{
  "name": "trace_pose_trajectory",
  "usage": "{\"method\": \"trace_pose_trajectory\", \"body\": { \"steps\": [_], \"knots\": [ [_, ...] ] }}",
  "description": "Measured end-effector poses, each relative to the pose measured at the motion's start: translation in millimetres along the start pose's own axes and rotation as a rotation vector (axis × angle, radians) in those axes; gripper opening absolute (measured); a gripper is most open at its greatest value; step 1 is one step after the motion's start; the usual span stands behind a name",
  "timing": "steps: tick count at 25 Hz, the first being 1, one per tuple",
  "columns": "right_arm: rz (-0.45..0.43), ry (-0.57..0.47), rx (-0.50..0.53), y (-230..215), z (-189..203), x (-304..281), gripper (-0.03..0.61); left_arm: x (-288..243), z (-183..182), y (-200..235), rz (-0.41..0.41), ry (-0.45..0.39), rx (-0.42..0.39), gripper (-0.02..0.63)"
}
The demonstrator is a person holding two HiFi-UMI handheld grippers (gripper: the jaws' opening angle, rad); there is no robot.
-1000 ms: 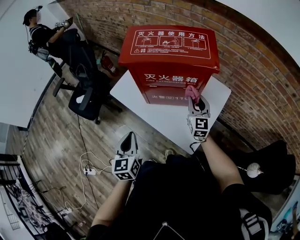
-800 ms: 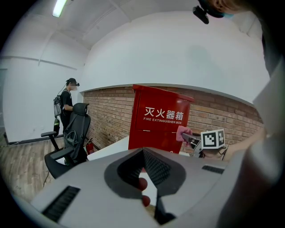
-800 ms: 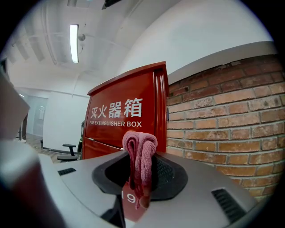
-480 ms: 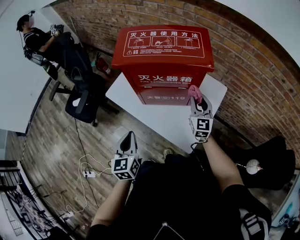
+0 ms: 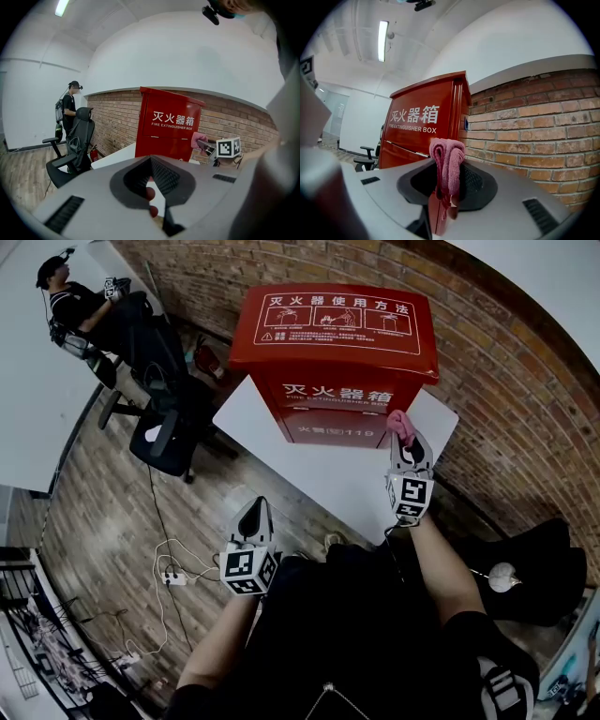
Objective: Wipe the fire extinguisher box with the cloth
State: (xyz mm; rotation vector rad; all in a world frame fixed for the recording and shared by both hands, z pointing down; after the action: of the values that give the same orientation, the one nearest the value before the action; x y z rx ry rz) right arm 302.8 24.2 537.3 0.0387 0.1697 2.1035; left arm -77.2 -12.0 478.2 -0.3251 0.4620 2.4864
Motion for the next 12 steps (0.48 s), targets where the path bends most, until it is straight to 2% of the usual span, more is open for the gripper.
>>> {"method": "trace_pose_trajectory", "body": {
  "steps": [12],
  "knots": [
    [0.025, -0.004, 0.004, -1.8, 6.6, 2.0, 0.110, 6.9, -0.2, 8.8, -0.031, -0.003, 0.007, 0.028]
  ]
}}
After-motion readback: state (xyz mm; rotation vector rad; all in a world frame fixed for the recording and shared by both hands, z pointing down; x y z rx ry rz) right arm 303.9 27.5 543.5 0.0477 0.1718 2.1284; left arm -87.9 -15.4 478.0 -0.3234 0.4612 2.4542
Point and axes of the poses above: the fingertips, and each gripper's own axes: x backward along the fingers, y to its left, z out of its underside, the point moved 8 cm from there along x, backward along the fingers, and after that the axes turned 14 degrees about z, right-handed, at the moved point
